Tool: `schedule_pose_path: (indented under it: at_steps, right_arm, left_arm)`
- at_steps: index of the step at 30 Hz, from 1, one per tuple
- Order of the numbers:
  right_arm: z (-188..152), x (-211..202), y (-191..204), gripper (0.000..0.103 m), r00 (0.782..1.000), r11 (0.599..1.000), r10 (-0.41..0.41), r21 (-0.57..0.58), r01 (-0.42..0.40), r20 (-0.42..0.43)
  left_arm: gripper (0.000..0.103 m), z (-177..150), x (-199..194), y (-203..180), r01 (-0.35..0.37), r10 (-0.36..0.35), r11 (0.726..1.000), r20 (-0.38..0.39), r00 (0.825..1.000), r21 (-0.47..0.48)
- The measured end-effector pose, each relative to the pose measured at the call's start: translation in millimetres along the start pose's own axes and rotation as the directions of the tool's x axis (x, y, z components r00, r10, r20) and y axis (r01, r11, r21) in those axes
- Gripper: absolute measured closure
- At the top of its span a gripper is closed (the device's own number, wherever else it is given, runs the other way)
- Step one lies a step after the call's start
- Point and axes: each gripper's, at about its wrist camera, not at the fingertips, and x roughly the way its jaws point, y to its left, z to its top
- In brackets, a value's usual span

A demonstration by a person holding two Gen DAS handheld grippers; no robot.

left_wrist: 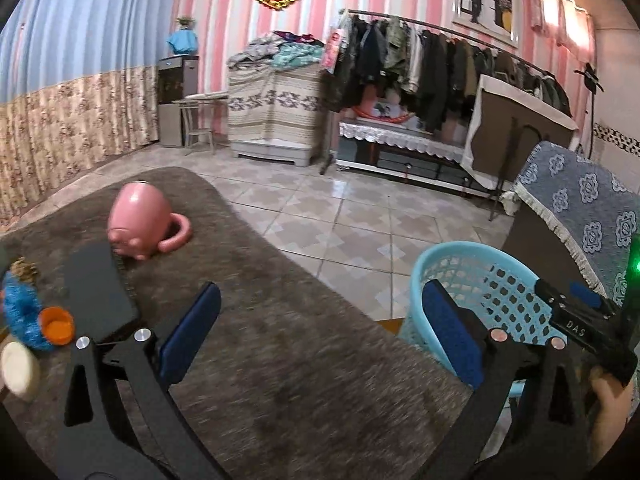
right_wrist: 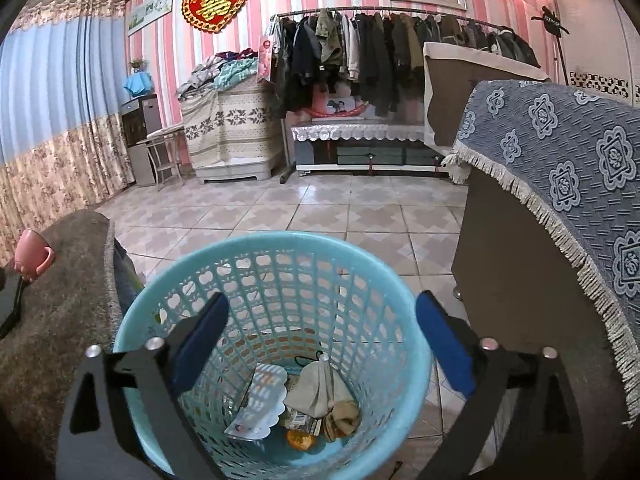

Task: Collect trash
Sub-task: 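Move the left tool to the carpet and grasp the white round disc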

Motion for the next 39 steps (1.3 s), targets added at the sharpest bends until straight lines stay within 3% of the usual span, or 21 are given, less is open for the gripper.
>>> schedule_pose_path:
  at_steps: [5,15,24,31,39]
  right_arm:
    - [3,-11,10,0.008,1.0,1.0,0.011,-0.028,-0.011,-0.007]
    - [18,-55,57,0.007,0.993,0.99,0.114,-0.085,-0.11,0.041]
    - [10,-75,120,0.007,0.97,0.957,0.242,-0.166,-0.239,0.003]
    - [2,-75,160,0.007,0.951,0.926,0.306,-0.217,-0.308,-0.044]
    - [-12,-64,182,0.007,0.942,0.911,0.324,-0.242,-0.335,-0.083]
  left_arm:
    - [0.006,-4,-26,24,-0.055,0.055,0.998,0.006,0.998,-0.019]
    - [0.006,-20,-86,87,-0.185,0.186,0.981,0.011,0.982,-0.066]
    - [0.006,-44,-119,167,-0.336,0.334,0.931,-0.037,0.942,-0.143]
    - [0.006,-65,-116,214,-0.394,0.38,0.902,-0.106,0.919,-0.178]
    - [0.006,-70,-89,234,-0.407,0.379,0.897,-0.175,0.909,-0.173]
